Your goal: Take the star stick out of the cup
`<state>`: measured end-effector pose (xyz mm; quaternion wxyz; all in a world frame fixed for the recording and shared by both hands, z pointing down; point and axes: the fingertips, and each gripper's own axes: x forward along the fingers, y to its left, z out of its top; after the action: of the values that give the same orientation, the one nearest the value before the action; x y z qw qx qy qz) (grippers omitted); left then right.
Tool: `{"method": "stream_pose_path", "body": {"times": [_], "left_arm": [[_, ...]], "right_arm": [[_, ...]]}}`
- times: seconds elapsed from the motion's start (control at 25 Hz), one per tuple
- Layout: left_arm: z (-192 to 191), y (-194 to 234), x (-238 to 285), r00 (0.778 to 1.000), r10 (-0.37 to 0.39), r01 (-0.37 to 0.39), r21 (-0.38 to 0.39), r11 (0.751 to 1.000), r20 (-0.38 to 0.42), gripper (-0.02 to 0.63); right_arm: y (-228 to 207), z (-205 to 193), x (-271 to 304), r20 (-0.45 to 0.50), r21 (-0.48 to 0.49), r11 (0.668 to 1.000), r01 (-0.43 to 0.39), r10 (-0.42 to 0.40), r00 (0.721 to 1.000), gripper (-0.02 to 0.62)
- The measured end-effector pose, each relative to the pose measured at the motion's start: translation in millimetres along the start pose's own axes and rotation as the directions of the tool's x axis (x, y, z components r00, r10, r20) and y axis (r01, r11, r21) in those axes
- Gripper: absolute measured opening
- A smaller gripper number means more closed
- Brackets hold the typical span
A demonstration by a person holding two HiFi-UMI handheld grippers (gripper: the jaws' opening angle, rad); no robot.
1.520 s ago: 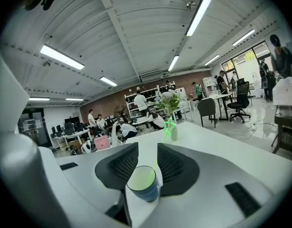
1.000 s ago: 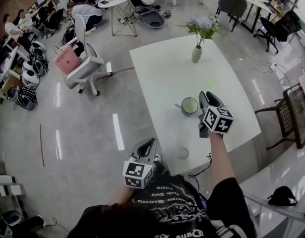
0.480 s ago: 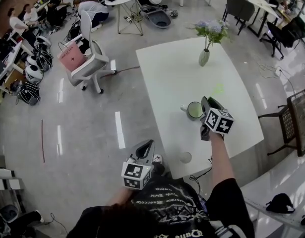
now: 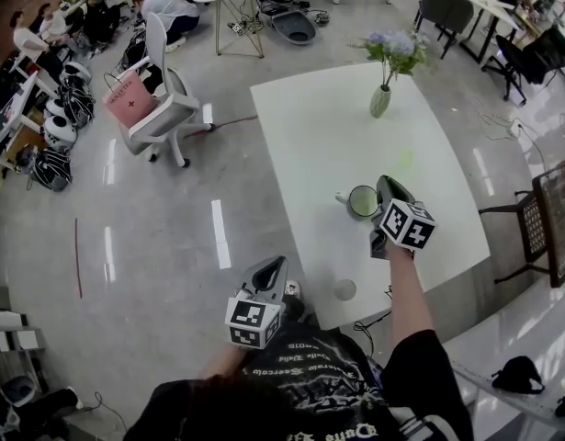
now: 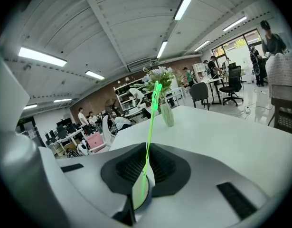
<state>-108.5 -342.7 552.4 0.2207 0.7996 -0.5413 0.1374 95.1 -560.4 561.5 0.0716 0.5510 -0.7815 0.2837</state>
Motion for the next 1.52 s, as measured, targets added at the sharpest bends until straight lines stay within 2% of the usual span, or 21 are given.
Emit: {"method": "stream_pose_path", "body": {"times": [0.28,0.84,1.28,1.52], "left_arm": [[-3.3,6.6,0.5,1.000,0.011,-0.011,-0.007,1.000,0.000,0.020],[-0.1,-1.3,-4.2,1.000,-0.006,0.006,-0.005,1.000,0.010,0.020],[-1.2,-24.4,-23.3,0.999,-0.022,0.022,0.003,1.000,0.044,0.020],[4.4,-39.1,-34.3,0.997,-0.028,0.027,0.011,1.000,0.065,0.020]], "right_arm": [[3.5,2.1,4.0,0.015,0.002,1.000,-0.015,0.015,1.000,0.013],[20.5,40.6,-27.0,0.124,-0.023,0.998,-0.053,0.055,0.991,0.012],[54.7,72.3,-91.2,0.235,-0.110,0.983,-0.146,0.169,0.957,0.012],[64.2,83.1,-131.7,0.276,-0.140,0.976,-0.165,0.198,0.940,0.012]]}}
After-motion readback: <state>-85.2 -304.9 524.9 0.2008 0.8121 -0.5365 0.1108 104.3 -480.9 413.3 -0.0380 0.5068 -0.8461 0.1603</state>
